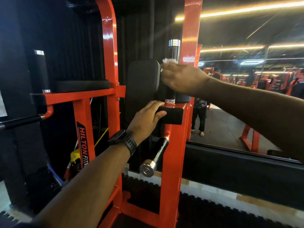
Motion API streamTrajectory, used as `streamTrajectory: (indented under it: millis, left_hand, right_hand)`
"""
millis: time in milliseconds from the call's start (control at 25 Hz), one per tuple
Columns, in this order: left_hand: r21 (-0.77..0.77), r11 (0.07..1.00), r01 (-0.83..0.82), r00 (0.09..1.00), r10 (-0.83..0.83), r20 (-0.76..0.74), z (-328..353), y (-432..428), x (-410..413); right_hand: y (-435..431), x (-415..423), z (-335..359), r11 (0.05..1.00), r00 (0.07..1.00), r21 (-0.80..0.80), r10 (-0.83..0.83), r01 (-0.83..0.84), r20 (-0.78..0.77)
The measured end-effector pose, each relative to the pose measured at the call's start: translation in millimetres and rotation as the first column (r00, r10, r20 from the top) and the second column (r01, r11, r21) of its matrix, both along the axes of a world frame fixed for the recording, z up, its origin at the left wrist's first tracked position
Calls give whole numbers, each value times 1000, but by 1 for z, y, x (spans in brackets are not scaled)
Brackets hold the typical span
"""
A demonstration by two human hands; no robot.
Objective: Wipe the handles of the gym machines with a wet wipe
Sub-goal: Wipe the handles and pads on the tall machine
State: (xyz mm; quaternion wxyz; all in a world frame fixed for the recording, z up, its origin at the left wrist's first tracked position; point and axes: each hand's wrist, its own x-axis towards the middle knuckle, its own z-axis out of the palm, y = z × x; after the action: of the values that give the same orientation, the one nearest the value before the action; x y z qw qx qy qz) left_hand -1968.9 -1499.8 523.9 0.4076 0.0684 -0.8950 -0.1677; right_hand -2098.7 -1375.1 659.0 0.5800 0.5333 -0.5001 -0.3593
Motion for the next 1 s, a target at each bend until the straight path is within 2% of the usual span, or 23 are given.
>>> streamTrajectory:
  millis: [40, 80, 200, 320, 400, 520, 640, 760, 840, 920, 960, 1000]
  left_hand:
    - [-10, 1000, -4, 1000, 4, -1, 0, 0, 0]
    - [-14, 1000, -6, 1000, 6, -5, -1, 0, 0]
    - [2, 1000, 7, 1000, -7, -12, -1, -1, -2]
    - [-2, 1000, 9, 1000, -9, -15, -2, -2, -3]
    - [-16, 1000, 11, 1000, -11, -12, -1, -1, -2]
    - [-6, 1000, 24, 1000, -24, -4, 0, 0, 0]
    - [-22, 1000, 18, 1000, -18, -6, 0, 0, 0]
    - [-24, 1000, 17, 1000, -17, 1, 1, 1, 2]
    - [-19, 1000, 13, 1000, -13, 4, 1, 1, 2]
    - [-25, 999, 20, 1000, -20, 4, 0, -1, 1]
    - [-30, 999, 25, 1000, -25, 0, 0, -2, 1]
    - [-30, 999, 28, 1000, -29, -4, 0, -2, 0]
  right_hand:
    - [-3, -5, -6, 998, 995, 31, -47, 50, -87]
    - [-5, -12, -7, 997, 994, 50, -47, 52, -104]
    - [-2, -5, 16, 999, 998, -8, -47, 47, 52]
    - [-10, 4, 15, 981, 976, 32, -185, 190, -116]
    - [-15, 3, 19, 987, 974, 43, -143, 153, -177]
    - [-21, 9, 40, 983, 983, -30, -182, 181, -32]
    - [-30, 27, 40, 953, 951, -104, -295, 285, -93]
    - [-38, 40, 48, 940, 958, -184, -286, 287, 36]
    - [-39, 49, 36, 884, 926, -284, -374, 371, 44]
    - [-32, 44, 21, 883, 942, -359, -335, 303, -29]
    - [-23, 34, 15, 896, 973, -398, -228, 200, -24]
    - [-15, 24, 10, 893, 995, -440, -75, 95, 62]
